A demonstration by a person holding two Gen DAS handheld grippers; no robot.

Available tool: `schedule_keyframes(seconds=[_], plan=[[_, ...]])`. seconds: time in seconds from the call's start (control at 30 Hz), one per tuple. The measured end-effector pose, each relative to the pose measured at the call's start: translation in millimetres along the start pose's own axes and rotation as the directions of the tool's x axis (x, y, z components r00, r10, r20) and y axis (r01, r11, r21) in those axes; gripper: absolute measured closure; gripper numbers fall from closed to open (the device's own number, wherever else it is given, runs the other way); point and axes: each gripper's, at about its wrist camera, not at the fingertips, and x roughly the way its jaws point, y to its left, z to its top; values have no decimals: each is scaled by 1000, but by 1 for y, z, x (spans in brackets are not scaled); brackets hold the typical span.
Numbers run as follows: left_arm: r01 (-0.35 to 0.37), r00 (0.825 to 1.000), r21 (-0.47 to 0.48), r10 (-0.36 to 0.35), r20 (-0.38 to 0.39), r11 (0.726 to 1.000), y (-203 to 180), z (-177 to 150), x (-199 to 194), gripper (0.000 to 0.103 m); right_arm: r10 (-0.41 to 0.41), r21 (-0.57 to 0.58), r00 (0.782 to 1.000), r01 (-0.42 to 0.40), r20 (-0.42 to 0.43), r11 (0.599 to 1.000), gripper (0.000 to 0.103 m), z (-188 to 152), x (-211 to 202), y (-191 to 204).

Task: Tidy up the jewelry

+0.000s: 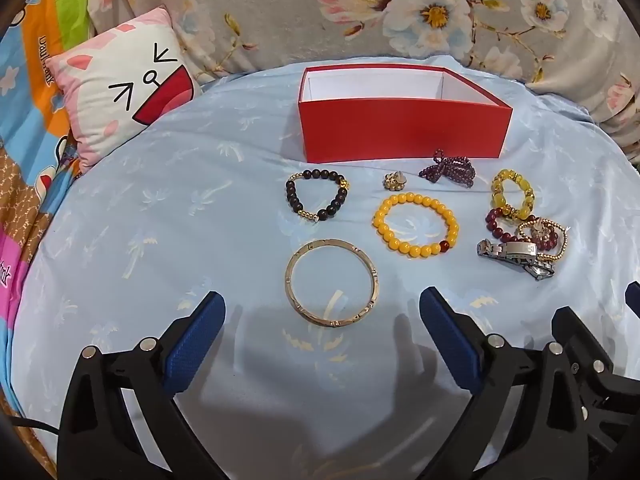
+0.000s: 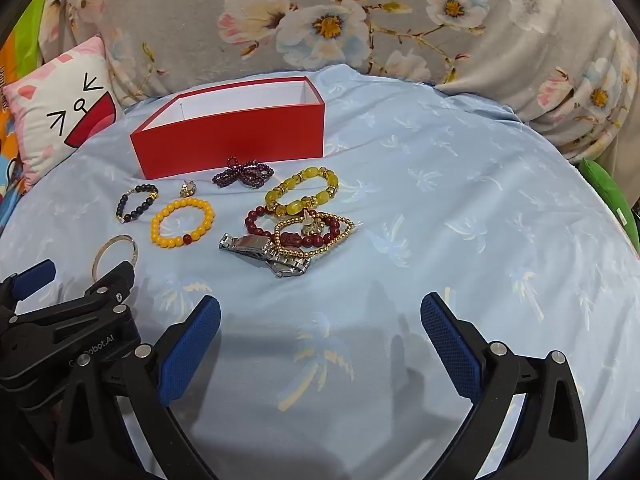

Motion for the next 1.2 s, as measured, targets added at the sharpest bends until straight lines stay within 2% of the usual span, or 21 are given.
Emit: schedule_keyframes(seconds=[0.1,0.17,0.4,1.2], plan=[[-2,1000,2,2,-4,1000,0,1,2,12,-4,5,1000,4,7,1000,7,1,-2,0],[-28,999,17,27,18,999,-6,-1,-2,12,-1,5,1000,1,11,1000,7,1,-4,-1],[-1,1000,0,1,13,1000,0,5,-3,12,-4,-1,1000,4,3,1000,7,2,-3,1],[-6,1000,0,6,24,1000,1,1,-6,13,-8,-3,1000,8,3,1000,7,-1,-1,0]])
